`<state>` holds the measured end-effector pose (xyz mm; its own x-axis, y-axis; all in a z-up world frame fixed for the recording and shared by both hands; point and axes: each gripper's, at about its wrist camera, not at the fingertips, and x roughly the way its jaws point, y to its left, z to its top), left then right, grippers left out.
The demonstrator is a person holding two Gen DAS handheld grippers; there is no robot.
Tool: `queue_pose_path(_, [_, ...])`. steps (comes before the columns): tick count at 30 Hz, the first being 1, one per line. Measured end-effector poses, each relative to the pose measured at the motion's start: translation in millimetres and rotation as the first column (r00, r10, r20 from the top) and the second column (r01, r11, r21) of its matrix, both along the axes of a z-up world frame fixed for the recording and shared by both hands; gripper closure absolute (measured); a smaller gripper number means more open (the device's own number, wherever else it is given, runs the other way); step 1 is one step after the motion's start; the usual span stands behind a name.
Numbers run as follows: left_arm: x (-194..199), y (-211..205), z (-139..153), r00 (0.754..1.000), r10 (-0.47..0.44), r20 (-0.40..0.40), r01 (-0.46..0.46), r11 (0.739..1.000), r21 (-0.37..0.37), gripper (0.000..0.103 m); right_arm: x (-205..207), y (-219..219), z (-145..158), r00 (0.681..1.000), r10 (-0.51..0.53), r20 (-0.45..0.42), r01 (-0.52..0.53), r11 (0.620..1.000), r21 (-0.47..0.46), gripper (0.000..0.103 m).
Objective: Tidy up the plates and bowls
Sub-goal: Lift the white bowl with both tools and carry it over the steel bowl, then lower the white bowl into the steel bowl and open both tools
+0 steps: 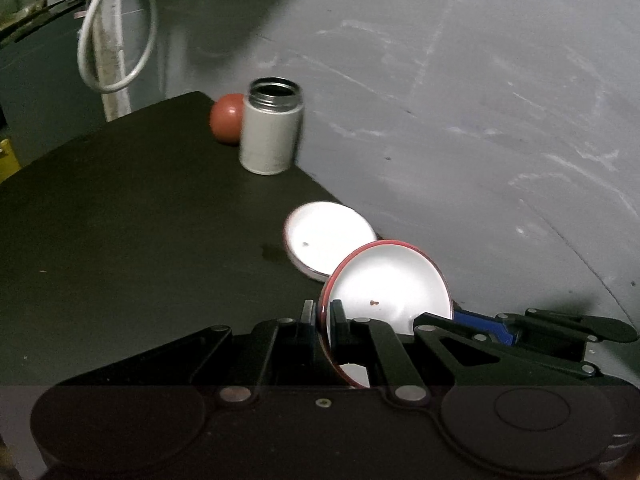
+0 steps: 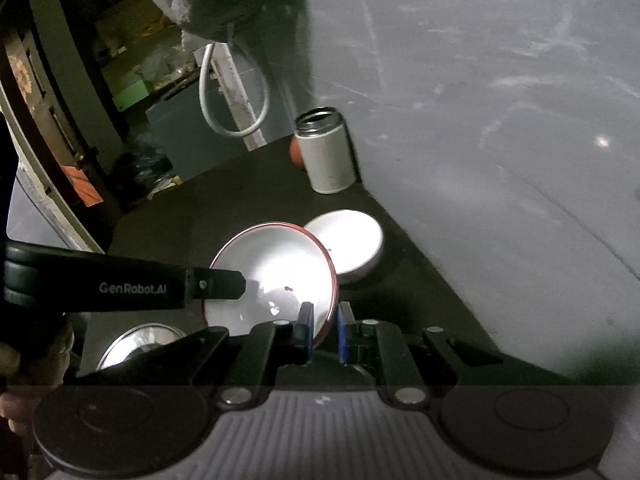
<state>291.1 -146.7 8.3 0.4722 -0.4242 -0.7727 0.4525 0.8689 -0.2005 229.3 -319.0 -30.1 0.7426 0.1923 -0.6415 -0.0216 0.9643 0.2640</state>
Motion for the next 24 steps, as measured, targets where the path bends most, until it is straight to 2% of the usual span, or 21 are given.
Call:
queue_pose_path(12, [-28.0, -28.3, -8.1, 0.998, -0.058, -0.034, 0.059, 0.998, 0.012, 0.097, -33.5, -25.5, -7.1, 0.999, -0.005, -0.035, 0.005, 1.0, 0.007, 0.09])
queue_pose_path(24, [-44.9, -19.7, -22.8, 0.992, -0.03, -0.119, 0.035, 0.999, 0.038, 0.097, -55.1, -20.7, -19.9, 0.993, 0.08, -0.085, -0.079, 0.997, 0.014, 0.089])
